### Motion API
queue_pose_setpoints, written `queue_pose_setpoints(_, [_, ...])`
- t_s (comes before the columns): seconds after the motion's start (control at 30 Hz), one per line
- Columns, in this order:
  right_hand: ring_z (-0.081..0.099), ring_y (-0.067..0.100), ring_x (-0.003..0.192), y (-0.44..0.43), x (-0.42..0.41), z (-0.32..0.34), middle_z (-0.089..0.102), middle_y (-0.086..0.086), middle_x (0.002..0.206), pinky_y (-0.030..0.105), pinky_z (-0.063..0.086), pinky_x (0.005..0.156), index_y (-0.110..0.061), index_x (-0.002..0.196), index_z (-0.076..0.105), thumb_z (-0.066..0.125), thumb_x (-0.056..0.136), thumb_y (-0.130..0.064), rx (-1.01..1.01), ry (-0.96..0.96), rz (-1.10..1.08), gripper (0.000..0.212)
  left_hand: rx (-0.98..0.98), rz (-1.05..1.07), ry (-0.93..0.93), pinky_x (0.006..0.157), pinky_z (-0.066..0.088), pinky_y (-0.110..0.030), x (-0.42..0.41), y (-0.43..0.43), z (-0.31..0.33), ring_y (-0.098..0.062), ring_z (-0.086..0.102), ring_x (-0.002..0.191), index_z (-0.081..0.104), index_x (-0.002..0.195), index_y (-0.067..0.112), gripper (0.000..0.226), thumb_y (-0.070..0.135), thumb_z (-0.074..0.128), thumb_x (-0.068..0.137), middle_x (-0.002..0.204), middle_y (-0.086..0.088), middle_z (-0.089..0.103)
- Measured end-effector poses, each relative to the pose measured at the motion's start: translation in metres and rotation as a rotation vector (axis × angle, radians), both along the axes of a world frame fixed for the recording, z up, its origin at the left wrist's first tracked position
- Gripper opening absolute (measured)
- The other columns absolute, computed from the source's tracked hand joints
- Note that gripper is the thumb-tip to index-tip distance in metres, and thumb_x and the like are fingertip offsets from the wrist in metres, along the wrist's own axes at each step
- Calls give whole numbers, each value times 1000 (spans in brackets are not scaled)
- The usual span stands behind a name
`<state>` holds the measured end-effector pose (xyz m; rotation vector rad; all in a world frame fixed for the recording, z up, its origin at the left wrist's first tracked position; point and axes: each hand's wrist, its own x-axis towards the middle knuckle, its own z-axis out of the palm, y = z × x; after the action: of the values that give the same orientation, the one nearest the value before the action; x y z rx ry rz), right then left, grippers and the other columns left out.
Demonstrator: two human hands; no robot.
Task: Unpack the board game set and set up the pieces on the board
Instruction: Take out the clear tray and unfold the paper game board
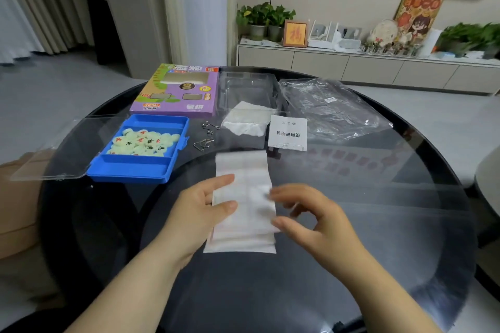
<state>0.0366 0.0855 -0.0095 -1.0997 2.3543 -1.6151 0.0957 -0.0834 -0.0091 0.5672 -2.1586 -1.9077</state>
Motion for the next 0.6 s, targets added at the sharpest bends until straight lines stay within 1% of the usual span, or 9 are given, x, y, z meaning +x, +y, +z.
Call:
queue_pose_setpoints(0.07, [56, -4, 76, 0, 0, 1, 57, -20, 101, 9, 46, 68, -38, 94, 56, 72, 64, -29, -87, -208, -37, 36, -23, 27, 28, 74, 47, -22, 2, 1, 1, -17, 61, 80, 59, 105, 36, 45, -1, 64, 79, 96, -2, 65])
queue_pose_setpoints(0.13, [59, -2, 62, -2, -1, -1, 60, -14, 98, 13, 49, 58, -32, 106, 50, 71, 74, -15, -168, -550, -51, 42, 8, 31, 82, 59, 51, -18, 3, 4, 4, -8, 62, 62, 56, 95, 41, 49, -4, 64, 78, 84, -2, 68])
queue_pose_setpoints(0.2, [60, 4, 56, -4, 0, -4, 68, -6, 81, 18, 49, 51, -20, 118, 47, 69, 71, -15, -198, -770, 26, 52, -2, 40, 116, 53, 52, -16, 4, 8, 6, -4, 64, 57, 52, 90, 43, 51, -4, 66, 76, 70, 3, 69])
queue_pose_setpoints(0.27, [59, 9, 55, -5, 2, -4, 70, -3, 73, 21, 49, 49, -21, 117, 46, 64, 66, -18, -212, -820, 99, 54, -48, 76, 133, 55, 52, -17, 3, 10, 5, -5, 65, 59, 51, 92, 44, 51, 0, 68, 74, 63, 7, 69])
queue_pose_setpoints(0.33, [58, 7, 56, -4, 1, -3, 70, -4, 83, 18, 49, 52, -33, 114, 41, 62, 76, -6, -215, -740, 78, 51, -91, 125, 139, 61, 52, -21, 2, 9, 3, -10, 65, 67, 51, 93, 44, 47, 5, 70, 74, 72, 5, 70])
queue_pose_setpoints(0.4, [57, 0, 69, 1, -1, -2, 58, -10, 113, 14, 49, 62, -45, 113, 34, 52, 82, 5, -135, -510, 45, 61, -104, 172, 141, 63, 49, -20, -1, 6, 0, -18, 61, 70, 54, 88, 41, 39, 8, 70, 75, 87, 0, 65])
queue_pose_setpoints(0.5, [38, -16, 109, 5, 2, -7, 21, -28, 137, 4, 36, 88, -54, 116, 29, 46, 72, -10, 83, -98, 146, 65, -115, 206, 111, 62, 46, -24, -2, 2, -2, -32, 48, 71, 59, 82, 34, 25, 11, 68, 78, 84, 2, 58])
queue_pose_setpoints(0.57, [20, -15, 123, 0, 1, -13, 7, -34, 139, -2, 22, 96, -57, 111, 40, 50, 71, -21, 165, 71, 141, 55, -113, 157, 101, 52, 41, -14, -1, 3, -3, -9, 46, 55, 60, 78, 32, 22, 10, 67, 78, 73, 6, 58])
queue_pose_setpoints(0.6, [19, -11, 125, -3, -1, -15, 10, -32, 138, -3, 18, 98, -54, 110, 46, 52, 72, -26, 173, 155, 94, 47, -106, 128, 100, 47, 38, -11, -1, 5, -4, -3, 44, 48, 61, 77, 31, 21, 10, 67, 78, 66, 9, 58])
